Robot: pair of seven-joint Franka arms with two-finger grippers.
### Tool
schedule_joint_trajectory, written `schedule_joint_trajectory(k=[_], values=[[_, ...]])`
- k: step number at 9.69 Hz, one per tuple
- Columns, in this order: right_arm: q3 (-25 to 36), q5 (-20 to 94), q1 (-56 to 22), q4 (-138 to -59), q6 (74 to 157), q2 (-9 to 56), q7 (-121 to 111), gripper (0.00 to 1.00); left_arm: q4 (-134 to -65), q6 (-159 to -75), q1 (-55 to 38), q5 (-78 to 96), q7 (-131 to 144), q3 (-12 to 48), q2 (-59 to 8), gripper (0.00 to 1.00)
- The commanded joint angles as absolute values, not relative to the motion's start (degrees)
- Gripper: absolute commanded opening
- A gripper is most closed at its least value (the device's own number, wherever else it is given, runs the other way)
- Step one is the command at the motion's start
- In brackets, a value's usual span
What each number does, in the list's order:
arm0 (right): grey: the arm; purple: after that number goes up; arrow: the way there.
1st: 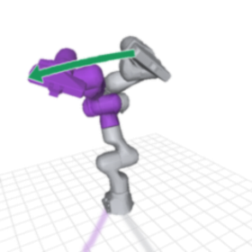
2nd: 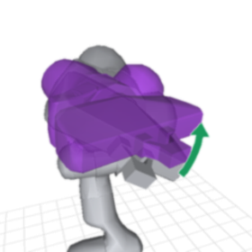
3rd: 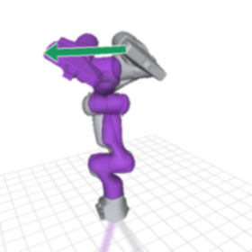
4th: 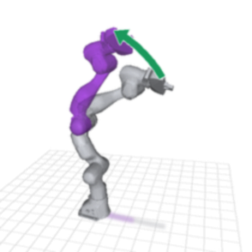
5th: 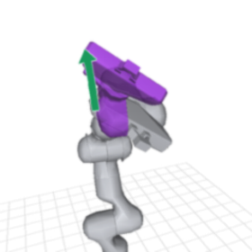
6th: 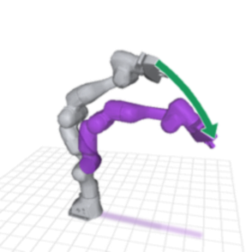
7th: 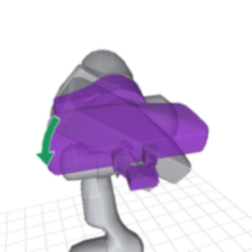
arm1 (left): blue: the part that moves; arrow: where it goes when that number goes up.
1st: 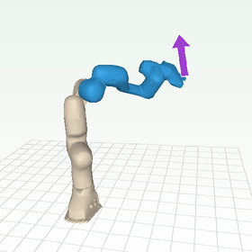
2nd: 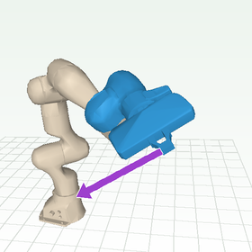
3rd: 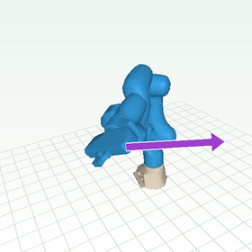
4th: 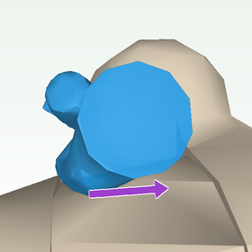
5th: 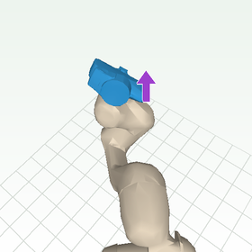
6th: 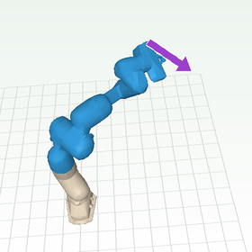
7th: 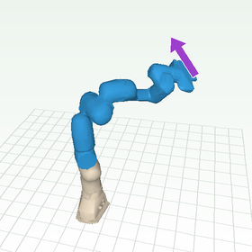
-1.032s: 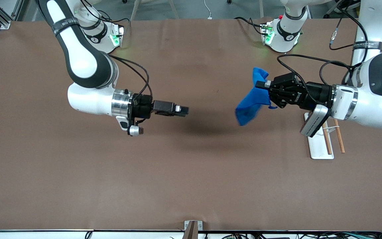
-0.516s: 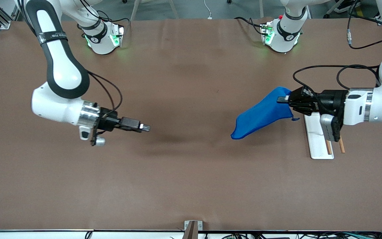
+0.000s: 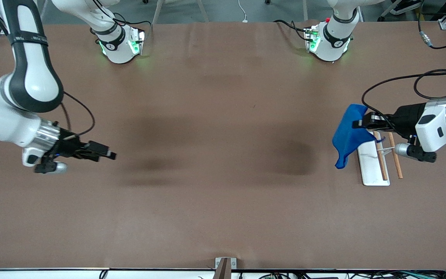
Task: Right arm passes towel to left arm to hang
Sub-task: 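Carry the towel with the left gripper over the wooden dowels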
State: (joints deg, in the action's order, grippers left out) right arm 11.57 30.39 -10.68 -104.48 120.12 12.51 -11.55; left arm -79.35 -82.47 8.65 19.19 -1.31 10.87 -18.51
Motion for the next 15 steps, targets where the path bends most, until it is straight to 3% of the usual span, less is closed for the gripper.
schedule_joint_trajectory(k=[1,3,5,8,11,13,15], values=[[10.73,18.17,-7.31,-103.72,119.18,8.54,-7.32,1.00,-81.55,-83.59,8.70,12.50,0.17,10.55,-18.90,0.00],[7.41,5.41,-3.62,-99.08,111.75,6.69,0.05,1.00,-84.80,-84.20,9.58,6.98,0.26,10.46,-19.42,0.00],[3.09,3.17,1.56,-98.26,106.11,1.70,1.58,1.00,-86.30,-86.38,12.28,3.70,0.26,10.37,-19.77,0.00],[3.16,1.86,3.25,-96.08,94.96,-4.82,1.41,1.00,-85.78,-87.62,13.71,-1.74,-2.36,10.37,-20.48,0.00],[3.08,0.88,2.72,-88.16,82.38,-4.75,1.67,1.00,-86.04,-88.24,16.34,-2.20,-10.26,10.37,-21.36,0.00],[3.25,1.40,2.99,-82.48,81.13,-3.44,1.14,1.00,-85.96,-88.15,18.27,-2.89,-14.30,10.37,-21.71,0.00],[3.16,1.14,2.46,-82.35,81.12,-2.82,0.97,1.00,-85.78,-88.33,20.12,-5.17,-16.78,10.37,-22.23,0.01]])
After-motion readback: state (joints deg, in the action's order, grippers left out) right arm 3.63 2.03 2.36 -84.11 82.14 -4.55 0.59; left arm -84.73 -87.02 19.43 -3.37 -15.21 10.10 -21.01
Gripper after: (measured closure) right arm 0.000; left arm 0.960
